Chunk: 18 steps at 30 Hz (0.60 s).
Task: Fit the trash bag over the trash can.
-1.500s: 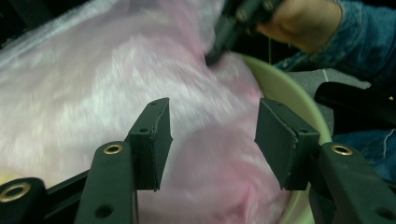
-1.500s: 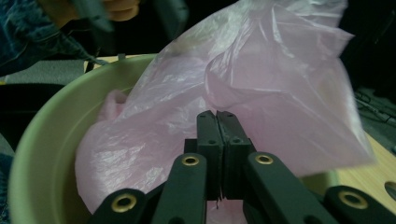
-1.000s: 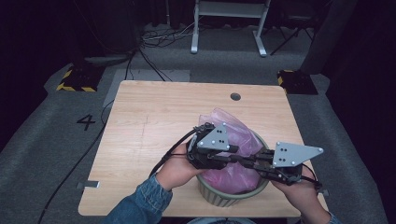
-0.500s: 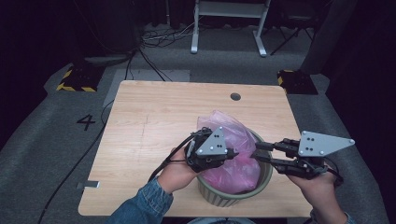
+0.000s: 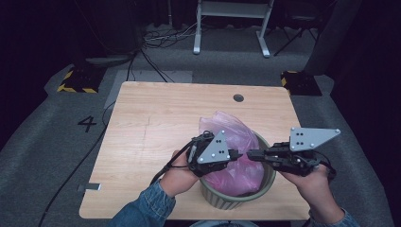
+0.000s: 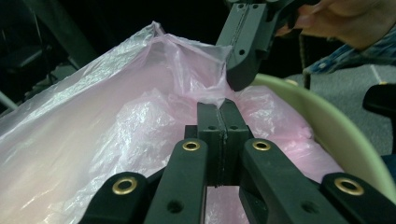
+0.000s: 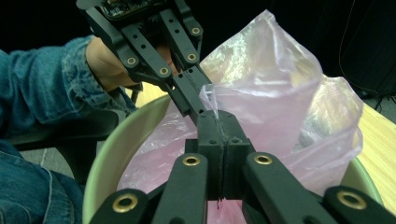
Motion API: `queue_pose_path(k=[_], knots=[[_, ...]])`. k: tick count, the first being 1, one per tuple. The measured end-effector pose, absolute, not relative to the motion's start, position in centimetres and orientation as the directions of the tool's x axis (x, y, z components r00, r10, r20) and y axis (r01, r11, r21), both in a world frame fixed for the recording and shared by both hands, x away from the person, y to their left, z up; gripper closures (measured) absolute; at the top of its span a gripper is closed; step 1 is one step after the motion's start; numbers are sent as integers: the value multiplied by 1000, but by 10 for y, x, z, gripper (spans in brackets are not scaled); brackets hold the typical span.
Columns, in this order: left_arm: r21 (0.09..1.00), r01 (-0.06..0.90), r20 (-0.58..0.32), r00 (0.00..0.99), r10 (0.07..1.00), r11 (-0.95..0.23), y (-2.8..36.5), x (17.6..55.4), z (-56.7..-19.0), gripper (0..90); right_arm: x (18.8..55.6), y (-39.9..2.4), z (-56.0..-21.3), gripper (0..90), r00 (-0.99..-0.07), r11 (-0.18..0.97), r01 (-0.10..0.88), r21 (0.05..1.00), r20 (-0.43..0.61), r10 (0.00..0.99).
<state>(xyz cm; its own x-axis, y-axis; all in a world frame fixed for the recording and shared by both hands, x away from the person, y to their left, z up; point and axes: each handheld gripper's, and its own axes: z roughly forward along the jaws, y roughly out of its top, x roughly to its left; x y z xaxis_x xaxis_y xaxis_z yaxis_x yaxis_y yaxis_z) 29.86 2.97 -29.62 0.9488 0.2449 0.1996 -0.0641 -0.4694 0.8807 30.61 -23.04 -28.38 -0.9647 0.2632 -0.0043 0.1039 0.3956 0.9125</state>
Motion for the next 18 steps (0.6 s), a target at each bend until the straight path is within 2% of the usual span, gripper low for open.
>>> queue_pose_path(k=[9,18], knots=[[880,-79,213,947,241,-468,28,296,-295,900,305,-241,-279,898,-960,349,113,930,11,281],[886,-40,181,948,263,-462,44,301,-298,900,320,-273,-276,898,-911,303,173,937,35,411]])
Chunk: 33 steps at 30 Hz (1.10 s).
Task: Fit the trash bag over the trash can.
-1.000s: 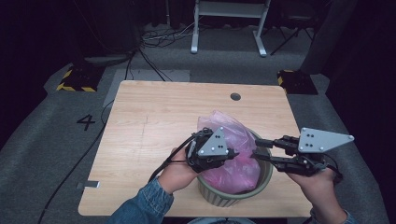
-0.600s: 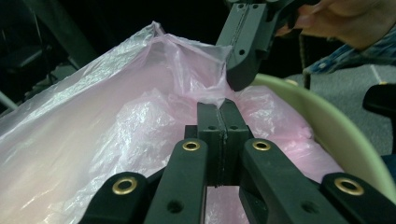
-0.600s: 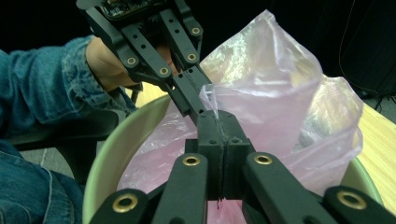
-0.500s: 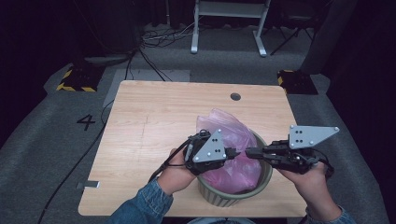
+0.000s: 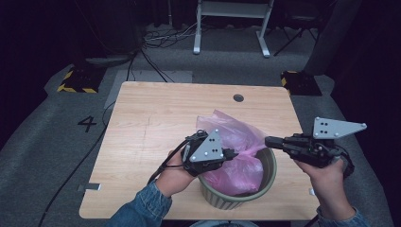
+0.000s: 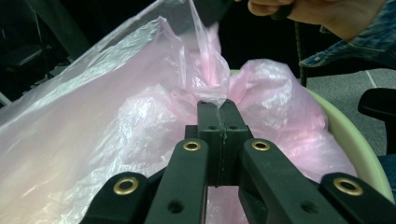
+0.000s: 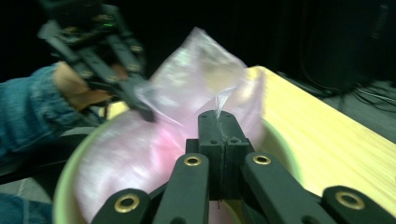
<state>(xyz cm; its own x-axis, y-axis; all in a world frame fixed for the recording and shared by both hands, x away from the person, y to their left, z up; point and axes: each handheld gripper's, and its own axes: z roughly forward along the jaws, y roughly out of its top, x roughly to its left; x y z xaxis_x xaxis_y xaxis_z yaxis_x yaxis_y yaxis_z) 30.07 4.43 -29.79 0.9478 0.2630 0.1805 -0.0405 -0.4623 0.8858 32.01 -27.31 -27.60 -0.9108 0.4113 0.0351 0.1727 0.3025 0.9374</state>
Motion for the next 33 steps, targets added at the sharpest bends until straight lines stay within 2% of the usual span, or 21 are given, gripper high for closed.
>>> queue_pose_path(k=[10,33], knots=[[915,-10,147,938,313,-402,83,300,-296,899,323,-300,-272,898,-870,294,198,935,29,492],[932,58,104,903,418,-358,161,289,-315,899,317,-342,-273,899,-804,302,241,922,16,594]])
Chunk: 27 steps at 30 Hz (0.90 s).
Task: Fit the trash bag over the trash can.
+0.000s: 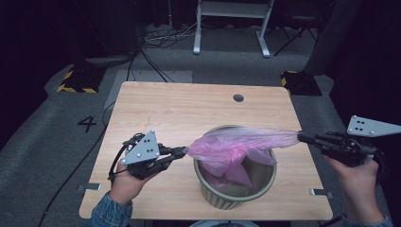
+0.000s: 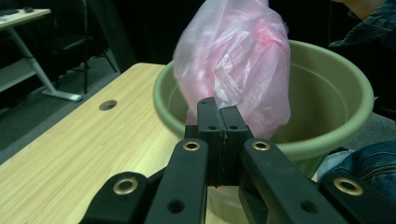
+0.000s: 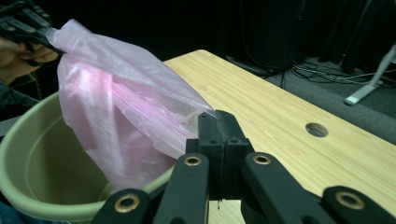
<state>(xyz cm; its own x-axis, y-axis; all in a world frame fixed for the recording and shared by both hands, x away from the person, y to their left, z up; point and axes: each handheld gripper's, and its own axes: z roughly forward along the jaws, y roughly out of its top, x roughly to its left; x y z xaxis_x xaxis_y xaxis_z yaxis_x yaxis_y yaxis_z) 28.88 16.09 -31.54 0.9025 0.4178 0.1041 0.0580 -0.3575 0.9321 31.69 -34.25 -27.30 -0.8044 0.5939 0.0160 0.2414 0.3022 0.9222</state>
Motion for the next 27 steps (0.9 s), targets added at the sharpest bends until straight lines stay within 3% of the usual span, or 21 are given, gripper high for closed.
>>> queue_pose_path(k=[27], knots=[[921,117,62,896,440,-370,203,285,-338,895,308,-384,-300,899,-749,311,342,887,57,660]])
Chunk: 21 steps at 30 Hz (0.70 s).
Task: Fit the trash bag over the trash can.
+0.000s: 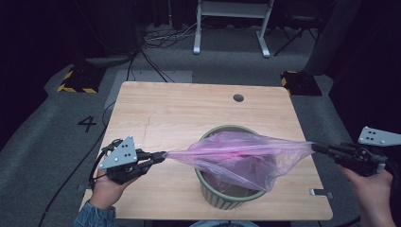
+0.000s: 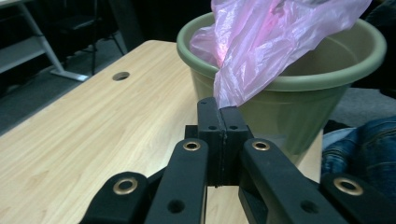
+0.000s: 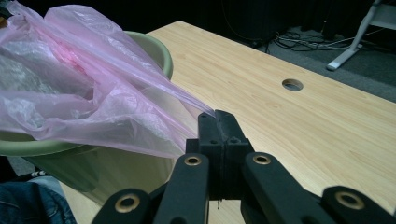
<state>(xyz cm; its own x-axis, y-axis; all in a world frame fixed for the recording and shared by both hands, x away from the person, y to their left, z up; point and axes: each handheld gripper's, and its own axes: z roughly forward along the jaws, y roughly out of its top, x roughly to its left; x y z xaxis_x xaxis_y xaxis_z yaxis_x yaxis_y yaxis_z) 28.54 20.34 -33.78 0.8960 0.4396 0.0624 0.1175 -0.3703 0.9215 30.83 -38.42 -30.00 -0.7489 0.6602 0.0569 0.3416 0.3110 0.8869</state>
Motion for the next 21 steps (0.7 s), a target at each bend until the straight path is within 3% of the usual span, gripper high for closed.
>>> queue_pose_path(k=[1,4,5,9,14,21], knots=[[924,110,74,888,453,-366,204,285,-338,854,308,-384,-300,898,-750,310,340,888,57,659],[944,109,33,908,417,-312,208,285,-335,621,306,-383,-299,853,-754,299,327,897,56,654],[949,106,23,915,402,-297,208,284,-333,556,305,-381,-298,813,-757,298,318,900,52,651],[954,69,41,933,357,-292,204,278,-326,450,301,-372,-295,579,-771,309,267,913,10,637],[958,33,64,943,327,-284,203,271,-314,405,298,-362,-292,490,-791,323,220,920,-25,611],[957,29,73,939,337,-287,192,278,-298,422,299,-354,-287,455,-807,340,184,922,-56,587]])
